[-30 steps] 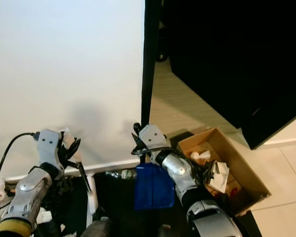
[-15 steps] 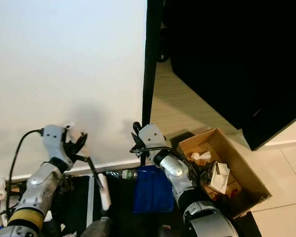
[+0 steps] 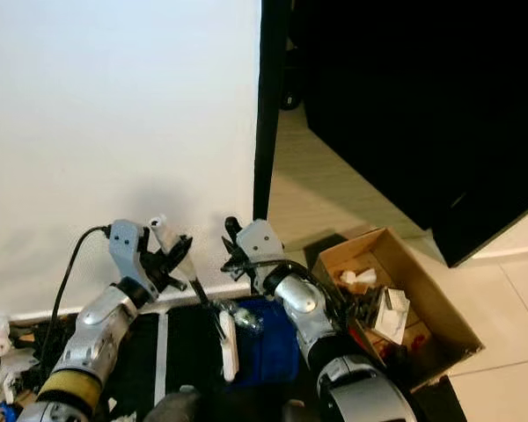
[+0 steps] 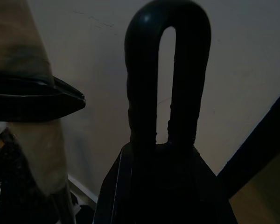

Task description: Sweep floor

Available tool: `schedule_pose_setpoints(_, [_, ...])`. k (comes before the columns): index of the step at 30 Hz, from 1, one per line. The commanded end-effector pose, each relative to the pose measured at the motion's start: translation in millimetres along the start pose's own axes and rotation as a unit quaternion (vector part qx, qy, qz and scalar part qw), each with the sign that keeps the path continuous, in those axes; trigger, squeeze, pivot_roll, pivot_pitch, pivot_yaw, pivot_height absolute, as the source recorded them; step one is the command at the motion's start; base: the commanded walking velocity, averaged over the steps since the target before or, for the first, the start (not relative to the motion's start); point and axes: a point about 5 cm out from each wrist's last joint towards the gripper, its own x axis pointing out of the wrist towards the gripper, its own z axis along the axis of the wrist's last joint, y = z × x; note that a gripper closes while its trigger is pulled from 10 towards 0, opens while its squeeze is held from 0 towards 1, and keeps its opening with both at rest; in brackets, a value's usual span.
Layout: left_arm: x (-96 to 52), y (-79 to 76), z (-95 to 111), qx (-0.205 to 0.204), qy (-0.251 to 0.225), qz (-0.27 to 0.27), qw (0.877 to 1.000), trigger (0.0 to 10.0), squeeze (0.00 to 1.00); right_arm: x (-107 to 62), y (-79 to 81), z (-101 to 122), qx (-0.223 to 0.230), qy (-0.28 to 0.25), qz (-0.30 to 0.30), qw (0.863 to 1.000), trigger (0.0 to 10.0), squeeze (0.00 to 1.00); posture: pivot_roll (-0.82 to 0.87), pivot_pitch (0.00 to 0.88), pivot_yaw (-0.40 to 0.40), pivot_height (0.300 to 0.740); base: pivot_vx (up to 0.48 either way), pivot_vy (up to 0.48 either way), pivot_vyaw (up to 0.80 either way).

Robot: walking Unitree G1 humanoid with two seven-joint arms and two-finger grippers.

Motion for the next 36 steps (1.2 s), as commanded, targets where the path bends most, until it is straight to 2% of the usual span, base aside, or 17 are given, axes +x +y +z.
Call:
schedule_pose_setpoints(1, [-2.6,-3.2,14,-0.006,-0.028,-0.032,0.999,10.0,0.00,2.6,5.7,1,0.007,-0.005,0.008,1.000,10.0,0.00,0.27,0.154,0.018,0.740,0.000,0.000,0.00])
schedule_pose_setpoints(7, [-32.0,9.3,54,0.017,-0.050,-0.051,0.997,10.0,0.00,0.0,6.0,-1,0.014,-0.005,0.001,1.000,10.0,0.00,0.30,0.158,0.026,0.740,0.000,0.000,0.00])
schedule_pose_setpoints(8, [-39.6,14.0,63,0.030,-0.047,-0.048,0.997,10.0,0.00,-0.9,5.5,-2,0.015,-0.005,-0.003,1.000,10.0,0.00,0.30,0.158,0.026,0.740,0.000,0.000,0.00])
schedule_pose_setpoints(9, [-39.6,14.0,63,0.030,-0.047,-0.048,0.997,10.0,0.00,-0.9,5.5,-2,0.015,-0.005,-0.003,1.000,10.0,0.00,0.30,0.158,0.026,0.740,0.000,0.000,0.00])
schedule_pose_setpoints(11, [-60.0,22.0,83,0.061,-0.032,-0.045,0.997,10.0,0.00,-3.4,2.7,-2,0.017,-0.011,-0.012,1.000,10.0,0.00,0.30,0.157,0.028,0.740,0.000,0.000,0.00])
schedule_pose_setpoints(12, [-60.0,22.0,83,0.061,-0.032,-0.045,0.997,10.0,0.00,-3.4,2.7,-2,0.017,-0.011,-0.012,1.000,10.0,0.00,0.30,0.157,0.028,0.740,0.000,0.000,0.00])
schedule_pose_setpoints(14, [-77.6,24.6,101,0.071,-0.017,-0.051,0.996,10.0,0.00,-6.0,-2.5,0,0.022,-0.025,-0.027,0.999,10.0,0.00,0.32,0.157,0.031,0.740,0.000,0.000,0.00])
schedule_pose_setpoints(18, [-89.5,27.0,120,0.072,-0.010,-0.046,0.996,10.0,0.00,-7.4,-9.5,3,0.039,-0.040,-0.050,0.997,10.0,0.00,0.32,0.156,0.041,0.740,0.000,0.000,0.00])
schedule_pose_setpoints(21, [-98.4,38.0,148,0.083,-0.017,-0.010,0.996,10.0,0.00,-7.7,-20.0,11,0.068,-0.074,-0.087,0.991,10.0,0.00,0.33,0.155,0.052,0.740,0.000,0.000,0.00])
schedule_pose_setpoints(22, [-98.4,38.0,148,0.083,-0.017,-0.010,0.996,10.0,0.00,-7.7,-20.0,11,0.068,-0.074,-0.087,0.991,10.0,0.00,0.33,0.155,0.052,0.740,0.000,0.000,0.00])
schedule_pose_setpoints(23, [-104.2,55.7,157,0.114,0.003,0.041,0.993,10.0,0.00,-7.2,-24.2,18,0.080,-0.097,-0.101,0.987,10.0,0.00,0.34,0.154,0.062,0.740,0.000,0.000,0.00])
schedule_pose_setpoints(25, [-107.2,63.0,158,0.127,0.019,0.061,0.990,10.0,0.00,-7.0,-25.2,21,0.084,-0.106,-0.104,0.985,10.0,0.00,0.34,0.153,0.063,0.740,0.000,0.000,0.00])
schedule_pose_setpoints(26, [-112.9,75.5,150,0.160,0.069,0.096,0.980,10.0,0.00,-6.3,-26.4,26,0.087,-0.122,-0.108,0.983,10.0,0.00,0.34,0.150,0.068,0.740,0.000,0.000,0.00])
schedule_pose_setpoints(27, [-112.9,75.5,150,0.160,0.069,0.096,0.980,10.0,0.00,-6.3,-26.4,26,0.087,-0.122,-0.108,0.983,10.0,0.00,0.34,0.150,0.068,0.740,0.000,0.000,0.00])
schedule_pose_setpoints(29, [-120.8,88.3,132,0.178,0.133,0.142,0.965,10.0,0.00,-5.1,-27.2,39,0.086,-0.155,-0.108,0.978,10.0,0.00,0.33,0.149,0.077,0.740,0.000,0.000,0.00])
schedule_pose_setpoints(34, [-123.3,84.9,111,0.162,0.155,0.157,0.962,10.0,0.00,-6.3,-24.4,46,0.068,-0.169,-0.086,0.979,10.0,0.00,0.32,0.148,0.075,0.740,0.000,0.000,0.00])
schedule_pose_setpoints(36, [-122.6,82.7,95,0.152,0.165,0.170,0.960,10.0,0.00,-9.9,-24.5,44,0.060,-0.164,-0.073,0.982,10.0,0.00,0.31,0.150,0.070,0.740,0.000,0.000,0.00])
